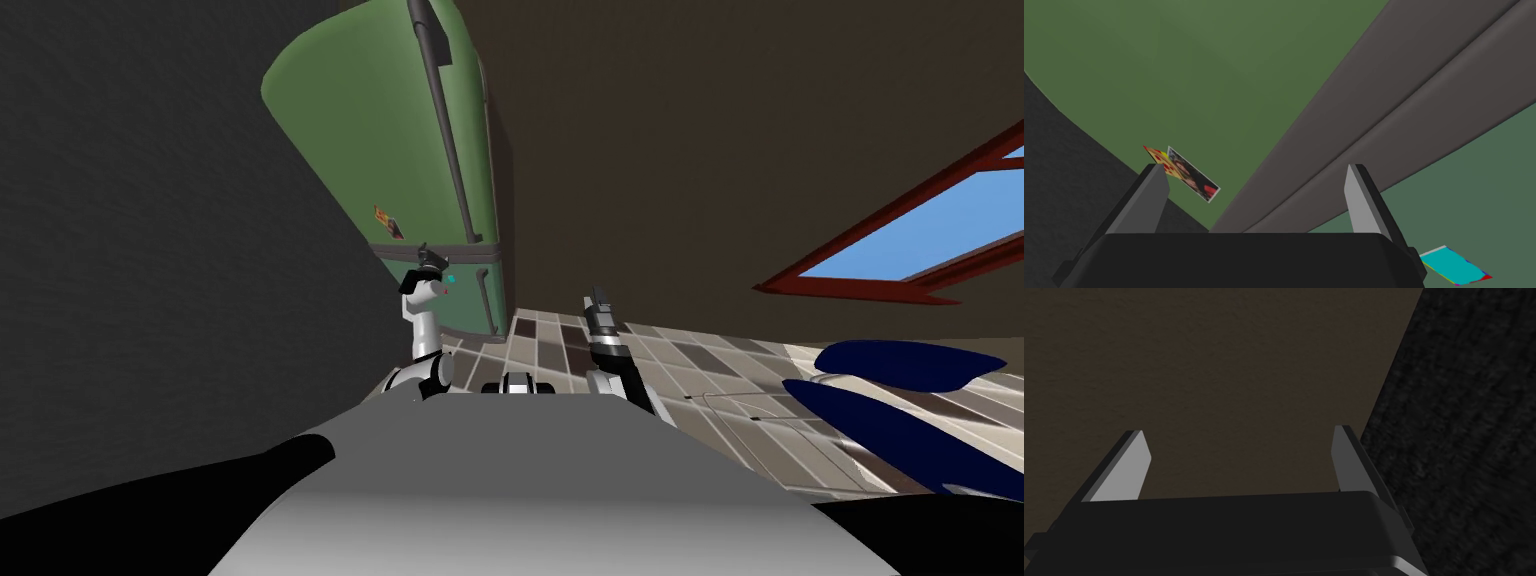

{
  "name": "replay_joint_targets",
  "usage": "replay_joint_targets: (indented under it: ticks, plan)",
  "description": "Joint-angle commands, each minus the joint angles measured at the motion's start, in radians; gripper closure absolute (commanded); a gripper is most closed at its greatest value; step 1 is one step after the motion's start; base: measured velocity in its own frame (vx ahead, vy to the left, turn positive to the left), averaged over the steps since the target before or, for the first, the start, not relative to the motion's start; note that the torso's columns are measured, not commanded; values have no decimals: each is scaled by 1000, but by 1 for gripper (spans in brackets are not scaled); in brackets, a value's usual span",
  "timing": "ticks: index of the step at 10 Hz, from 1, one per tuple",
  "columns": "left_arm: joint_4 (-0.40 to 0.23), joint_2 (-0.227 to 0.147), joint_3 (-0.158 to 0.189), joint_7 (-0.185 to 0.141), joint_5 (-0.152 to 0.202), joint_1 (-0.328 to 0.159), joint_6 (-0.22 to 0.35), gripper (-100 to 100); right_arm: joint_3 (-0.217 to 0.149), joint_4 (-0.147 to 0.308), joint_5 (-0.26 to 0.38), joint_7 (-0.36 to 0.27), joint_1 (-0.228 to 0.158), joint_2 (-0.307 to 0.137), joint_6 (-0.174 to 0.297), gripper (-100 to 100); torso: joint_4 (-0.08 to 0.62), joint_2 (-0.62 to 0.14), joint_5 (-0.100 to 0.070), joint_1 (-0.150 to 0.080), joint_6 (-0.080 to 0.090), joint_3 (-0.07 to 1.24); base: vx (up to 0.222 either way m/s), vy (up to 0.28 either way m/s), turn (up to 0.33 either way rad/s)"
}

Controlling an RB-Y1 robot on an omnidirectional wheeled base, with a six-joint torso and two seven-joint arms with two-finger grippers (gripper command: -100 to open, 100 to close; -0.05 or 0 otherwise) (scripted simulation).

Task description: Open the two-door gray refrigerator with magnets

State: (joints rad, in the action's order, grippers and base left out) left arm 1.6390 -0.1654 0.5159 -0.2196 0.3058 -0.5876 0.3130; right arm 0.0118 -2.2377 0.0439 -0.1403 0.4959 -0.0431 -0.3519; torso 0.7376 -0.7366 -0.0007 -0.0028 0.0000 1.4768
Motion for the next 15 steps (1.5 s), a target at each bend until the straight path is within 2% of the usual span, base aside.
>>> replay_joint_targets:
  ticks: [1,2,3,5,6,11,14,15]
  plan:
    - [-53,-2,36,-5,15,-77,76,-100,0,0,0,0,0,0,0,0,0,-1,0,2,0,-1,-15,-161,72]
    - [-87,-3,57,-8,22,-108,103,-100,0,0,0,0,0,0,0,0,1,-3,1,3,0,-2,15,-227,123]
    - [-87,-3,57,-8,22,-122,116,-100,0,0,0,0,0,0,0,0,0,-1,0,0,0,-1,18,-160,71]
    - [-149,-7,97,-13,35,-187,177,-100,0,0,0,0,0,0,0,0,0,-1,2,7,0,-1,-13,-124,102]
    - [-149,-7,97,-13,35,-198,186,-100,0,0,0,0,0,0,0,0,1,-3,1,4,0,-2,-7,-136,49]
    - [-264,-30,171,-22,59,-342,317,-100,0,0,0,0,0,0,0,0,0,-1,0,2,0,-1,-1,-151,86]
    - [-304,-46,199,-26,69,-396,366,-100,0,0,0,0,0,0,0,0,1,-2,1,4,0,-1,-10,-122,53]
    - [-303,-44,192,-24,67,-388,351,-100,0,0,0,0,0,0,0,0,1,-2,1,4,0,-1,-8,-50,12]
